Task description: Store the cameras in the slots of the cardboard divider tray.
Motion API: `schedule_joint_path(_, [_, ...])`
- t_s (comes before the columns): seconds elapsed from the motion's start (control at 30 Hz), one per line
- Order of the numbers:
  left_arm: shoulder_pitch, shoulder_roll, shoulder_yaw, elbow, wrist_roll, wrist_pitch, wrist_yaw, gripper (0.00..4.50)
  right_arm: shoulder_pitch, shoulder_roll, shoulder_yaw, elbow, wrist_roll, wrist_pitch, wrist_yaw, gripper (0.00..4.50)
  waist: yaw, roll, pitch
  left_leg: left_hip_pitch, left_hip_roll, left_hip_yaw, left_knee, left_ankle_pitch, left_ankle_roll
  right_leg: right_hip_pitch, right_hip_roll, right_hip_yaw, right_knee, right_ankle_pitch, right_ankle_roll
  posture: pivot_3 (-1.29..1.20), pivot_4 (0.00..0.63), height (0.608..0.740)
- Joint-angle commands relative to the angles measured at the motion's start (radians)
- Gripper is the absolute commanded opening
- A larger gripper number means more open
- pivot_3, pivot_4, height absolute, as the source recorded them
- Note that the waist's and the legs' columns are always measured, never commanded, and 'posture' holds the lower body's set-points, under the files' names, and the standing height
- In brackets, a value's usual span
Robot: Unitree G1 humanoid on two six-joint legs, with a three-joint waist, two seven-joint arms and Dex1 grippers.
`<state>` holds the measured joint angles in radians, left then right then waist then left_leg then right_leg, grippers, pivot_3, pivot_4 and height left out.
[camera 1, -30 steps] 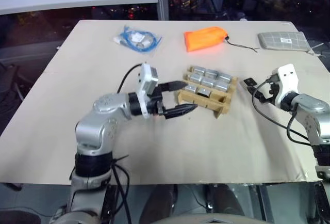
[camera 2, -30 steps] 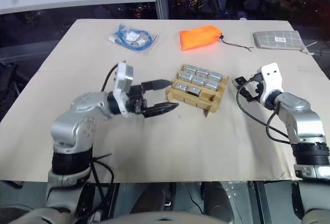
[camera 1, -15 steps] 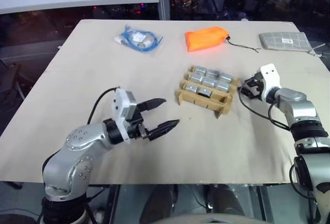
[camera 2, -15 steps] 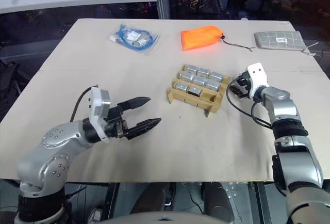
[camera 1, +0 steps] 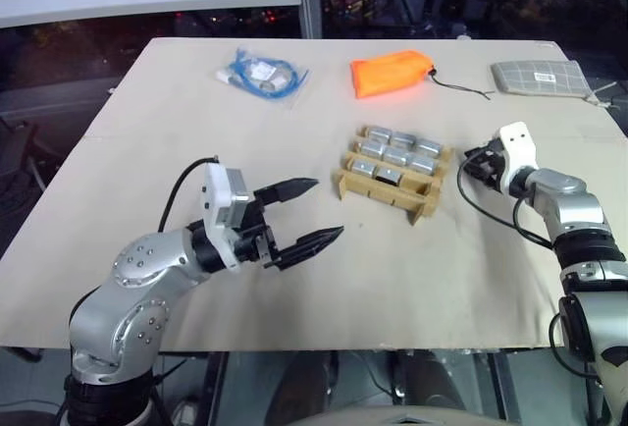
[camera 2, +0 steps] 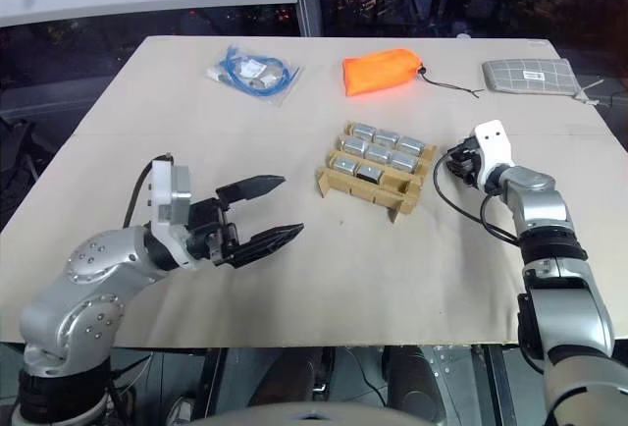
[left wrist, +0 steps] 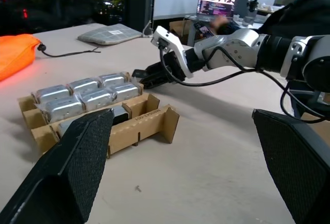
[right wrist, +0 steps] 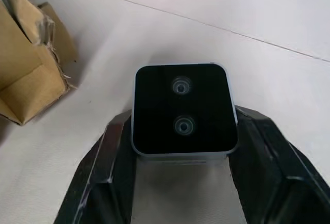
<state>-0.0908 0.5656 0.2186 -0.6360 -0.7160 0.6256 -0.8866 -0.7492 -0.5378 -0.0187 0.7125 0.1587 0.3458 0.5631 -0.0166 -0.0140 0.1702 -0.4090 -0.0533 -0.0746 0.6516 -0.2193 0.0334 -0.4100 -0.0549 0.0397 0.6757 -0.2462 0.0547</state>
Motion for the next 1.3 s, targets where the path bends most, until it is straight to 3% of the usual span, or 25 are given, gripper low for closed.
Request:
schedule_joint_path(0.03, [-0.051,0.014,-0.007,-0.031,-0.072,0.011,0.025,4.5,0.029,-0.036,-0.042,-0.126,0.002,-0.015,0.003,1.94,0.002,0.0,0.0,0.0,0.0,0.0,0.0,0.0,0.0,0.0,0.0,0.0,0.0,0.0,0.0,0.0,0.15,0.74])
schedule_joint_path(0.1, [-0.075,0.013,-0.025,-0.027,-0.07,0.014,0.045,4.5,0.086,-0.058,-0.048,-0.253,0.002,-0.035,0.011,1.94,0.005,0.0,0.0,-0.001,0.0,-0.001,0.0,0.0,0.0,0.0,0.0,-0.001,0.0,0.0,0.0,0.0,0.15,0.74])
schedule_joint_path(0.23, [-0.167,-0.023,-0.067,0.013,-0.115,0.111,0.177,4.5,0.272,-0.109,-0.057,-0.701,0.0,-0.138,0.041,1.94,0.008,0.002,0.001,-0.006,0.0,-0.003,0.0,0.0,0.0,-0.003,-0.001,-0.003,-0.002,0.0,0.0,0.0,0.15,0.74])
schedule_joint_path(0.37, [-0.336,-0.102,-0.071,0.15,-0.305,0.33,0.37,4.5,0.438,-0.121,0.008,-1.111,-0.02,-0.149,0.066,1.94,0.003,0.002,0.001,-0.004,0.001,-0.003,0.0,0.0,0.0,-0.003,0.0,-0.002,-0.001,0.0,0.001,0.0,0.15,0.74])
schedule_joint_path(0.5, [-0.494,-0.193,-0.059,0.332,-0.455,0.466,0.5,4.5,0.475,-0.074,0.117,-1.329,-0.068,-0.107,0.029,1.94,0.0,0.0,0.001,-0.004,0.001,-0.005,0.001,0.0,0.0,-0.002,0.0,-0.006,-0.001,0.0,0.001,0.0,0.15,0.74])
schedule_joint_path(0.63, [-0.606,-0.243,-0.039,0.468,-0.541,0.535,0.558,4.5,0.436,-0.041,0.18,-1.373,-0.11,-0.076,0.023,1.94,0.004,-0.001,0.001,-0.005,-0.001,-0.006,0.003,0.0,-0.001,-0.001,0.0,-0.006,-0.002,0.0,0.001,0.0,0.15,0.74])
schedule_joint_path(0.77, [-0.653,-0.227,-0.046,0.513,-0.565,0.577,0.545,4.5,0.413,-0.039,0.196,-1.371,-0.136,-0.075,0.033,1.94,0.005,-0.001,0.001,-0.005,-0.001,-0.006,0.002,0.003,-0.005,-0.002,0.0,-0.007,-0.001,0.0,0.001,0.0,0.15,0.74])
schedule_joint_path(1.17, [-0.668,-0.214,-0.061,0.561,-0.569,0.625,0.532,4.5,0.4,-0.029,0.167,-1.35,-0.167,-0.073,0.026,1.94,0.005,-0.001,0.001,-0.005,-0.001,-0.006,0.001,0.003,-0.005,-0.002,-0.001,-0.006,-0.002,0.0,0.001,0.0,0.15,0.74])
schedule_joint_path(1.27, [-0.664,-0.211,-0.063,0.551,-0.58,0.64,0.534,3.78,0.385,-0.027,0.166,-1.347,-0.165,-0.068,0.028,1.94,0.005,-0.001,0.001,-0.005,-0.001,-0.006,0.001,0.003,-0.005,-0.002,-0.001,-0.006,-0.002,0.0,0.001,0.0,0.15,0.74])
schedule_joint_path(1.3, [-0.662,-0.211,-0.065,0.549,-0.583,0.647,0.534,3.3,0.38,-0.025,0.166,-1.347,-0.164,-0.066,0.028,1.94,0.005,-0.001,0.001,-0.005,-0.001,-0.006,0.001,0.003,-0.005,-0.002,-0.001,-0.006,-0.002,0.0,0.001,0.0,0.15,0.74])
